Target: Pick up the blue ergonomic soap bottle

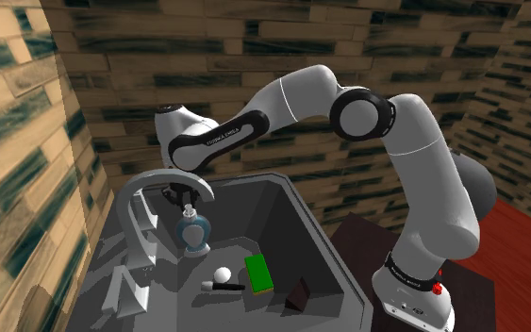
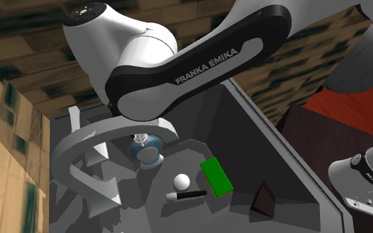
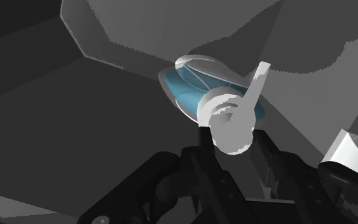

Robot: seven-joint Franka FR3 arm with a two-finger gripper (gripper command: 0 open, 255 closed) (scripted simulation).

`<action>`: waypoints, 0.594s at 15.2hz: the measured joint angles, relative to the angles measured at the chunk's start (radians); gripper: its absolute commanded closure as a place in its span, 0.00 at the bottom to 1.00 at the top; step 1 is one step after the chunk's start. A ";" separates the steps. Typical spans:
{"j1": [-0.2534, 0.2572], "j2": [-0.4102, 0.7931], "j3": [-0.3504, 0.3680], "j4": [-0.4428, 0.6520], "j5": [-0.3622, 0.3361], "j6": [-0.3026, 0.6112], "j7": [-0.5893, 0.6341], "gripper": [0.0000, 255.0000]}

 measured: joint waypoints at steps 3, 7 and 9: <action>-0.001 0.000 0.002 0.001 -0.014 -0.007 -0.003 1.00; -0.001 0.000 0.001 0.004 -0.020 -0.011 -0.003 1.00; 0.005 -0.001 -0.006 0.006 -0.026 0.010 0.007 1.00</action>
